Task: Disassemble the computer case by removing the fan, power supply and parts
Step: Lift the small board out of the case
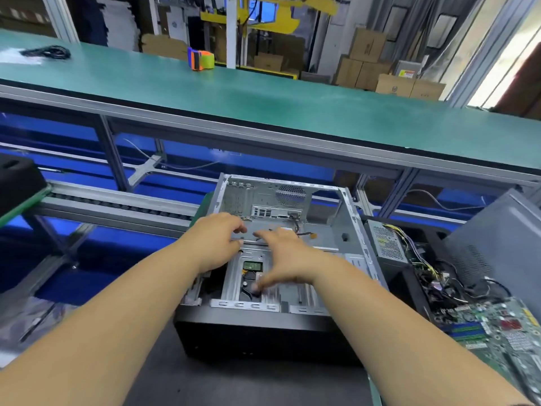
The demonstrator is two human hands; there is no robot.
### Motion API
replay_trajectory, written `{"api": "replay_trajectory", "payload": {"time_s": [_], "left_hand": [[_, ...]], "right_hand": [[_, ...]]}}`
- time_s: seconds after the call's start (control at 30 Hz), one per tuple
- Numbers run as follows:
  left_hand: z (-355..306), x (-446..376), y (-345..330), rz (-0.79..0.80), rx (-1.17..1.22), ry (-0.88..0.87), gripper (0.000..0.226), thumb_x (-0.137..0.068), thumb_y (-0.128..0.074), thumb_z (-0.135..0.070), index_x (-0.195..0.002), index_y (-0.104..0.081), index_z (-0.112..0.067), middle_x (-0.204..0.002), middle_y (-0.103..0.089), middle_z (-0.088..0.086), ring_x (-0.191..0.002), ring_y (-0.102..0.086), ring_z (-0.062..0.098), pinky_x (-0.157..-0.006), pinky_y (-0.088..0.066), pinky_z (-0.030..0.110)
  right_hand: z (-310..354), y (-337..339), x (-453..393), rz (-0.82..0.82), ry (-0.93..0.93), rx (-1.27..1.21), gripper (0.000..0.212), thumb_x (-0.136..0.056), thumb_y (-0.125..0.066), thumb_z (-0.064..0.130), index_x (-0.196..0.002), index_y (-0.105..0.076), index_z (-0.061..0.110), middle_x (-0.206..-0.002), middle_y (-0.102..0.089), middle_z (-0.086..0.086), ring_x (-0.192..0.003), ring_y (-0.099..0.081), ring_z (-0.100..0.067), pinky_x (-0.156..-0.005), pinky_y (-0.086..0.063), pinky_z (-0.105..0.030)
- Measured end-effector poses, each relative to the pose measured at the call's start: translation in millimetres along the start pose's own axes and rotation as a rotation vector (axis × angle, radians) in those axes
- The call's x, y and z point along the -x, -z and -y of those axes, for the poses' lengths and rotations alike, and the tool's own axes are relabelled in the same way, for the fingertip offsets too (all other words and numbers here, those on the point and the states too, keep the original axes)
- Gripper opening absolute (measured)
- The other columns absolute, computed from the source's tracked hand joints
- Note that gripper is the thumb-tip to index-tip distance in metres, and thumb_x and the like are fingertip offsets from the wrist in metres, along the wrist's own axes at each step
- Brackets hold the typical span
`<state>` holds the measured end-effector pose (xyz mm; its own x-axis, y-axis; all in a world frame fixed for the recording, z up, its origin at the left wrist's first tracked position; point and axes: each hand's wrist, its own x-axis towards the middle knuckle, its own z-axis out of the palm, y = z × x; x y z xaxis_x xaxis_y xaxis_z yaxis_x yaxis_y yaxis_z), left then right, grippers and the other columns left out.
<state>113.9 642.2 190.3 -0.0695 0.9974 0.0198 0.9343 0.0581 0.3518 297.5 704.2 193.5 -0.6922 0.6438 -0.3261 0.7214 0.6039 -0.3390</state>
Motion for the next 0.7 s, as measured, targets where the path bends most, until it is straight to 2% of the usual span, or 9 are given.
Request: {"api": "replay_trajectory", "payload": {"time_s": [0.1,0.3,0.4,0.47,0.53,0.7], "left_hand": [[12.9,-6.4,-6.4,0.032,-0.035,-0.025,0.034,-0.097,-0.051,-0.037,-0.13,-0.056,-0.028,-0.132,-0.056,-0.003,-0.123,-0.049,0.019,-0.103,-0.036,0.034],[22.9,-23.5,-14.9,0.056,-0.133,-0.116,0.03,-0.1,-0.041,-0.042,-0.122,-0.058,-0.032,-0.12,-0.064,-0.008,-0.113,-0.053,0.018,-0.098,-0.027,0.032],[24.2,-29.9,-14.4,0.12,-0.153,-0.126,0.03,-0.101,-0.036,-0.042,-0.118,-0.059,-0.034,-0.11,-0.066,-0.01,-0.109,-0.054,0.016,-0.105,-0.02,0.032],[24.9,-34.5,-14.1,0.213,-0.219,-0.139,0.035,-0.103,-0.029,-0.043,-0.12,-0.058,-0.032,-0.111,-0.066,-0.008,-0.112,-0.055,0.014,-0.115,-0.009,0.037],[24.2,-38.6,-12.8,0.287,-0.278,-0.154,0.04,-0.103,-0.024,-0.044,-0.122,-0.057,-0.03,-0.115,-0.066,-0.006,-0.116,-0.054,0.014,-0.118,-0.002,0.042],[20.8,-48.6,-7.5,0.349,-0.308,-0.174,0.04,-0.105,-0.021,-0.042,-0.116,-0.057,-0.029,-0.111,-0.066,-0.005,-0.114,-0.054,0.014,-0.119,-0.004,0.04]], "right_hand": [[3.7,-5.1,-10.0,0.081,-0.024,0.113,0.127,-0.062,-0.081,0.065,-0.157,-0.003,0.032,-0.159,-0.021,-0.007,-0.147,-0.017,-0.031,-0.119,-0.021,-0.048],[5.9,-5.2,-15.2,0.12,-0.042,0.125,0.136,-0.052,-0.079,0.075,-0.155,0.003,0.04,-0.159,-0.021,-0.005,-0.146,-0.016,-0.031,-0.115,-0.015,-0.048],[7.8,-7.1,-16.4,0.089,-0.054,0.132,0.135,-0.051,-0.082,0.07,-0.154,-0.002,0.039,-0.156,-0.027,-0.007,-0.143,-0.023,-0.031,-0.113,-0.018,-0.047],[8.9,-6.9,-17.7,0.071,-0.056,0.132,0.132,-0.05,-0.084,0.069,-0.154,-0.008,0.037,-0.152,-0.032,-0.005,-0.14,-0.029,-0.032,-0.111,-0.02,-0.047],[9.8,-6.6,-18.5,0.064,-0.058,0.129,0.13,-0.051,-0.084,0.068,-0.153,-0.011,0.036,-0.151,-0.034,-0.005,-0.138,-0.031,-0.031,-0.109,-0.022,-0.046],[8.7,-6.3,-22.0,0.025,-0.072,0.1,0.125,-0.054,-0.083,0.065,-0.153,-0.014,0.034,-0.151,-0.035,-0.004,-0.139,-0.034,-0.03,-0.11,-0.023,-0.049]]}}
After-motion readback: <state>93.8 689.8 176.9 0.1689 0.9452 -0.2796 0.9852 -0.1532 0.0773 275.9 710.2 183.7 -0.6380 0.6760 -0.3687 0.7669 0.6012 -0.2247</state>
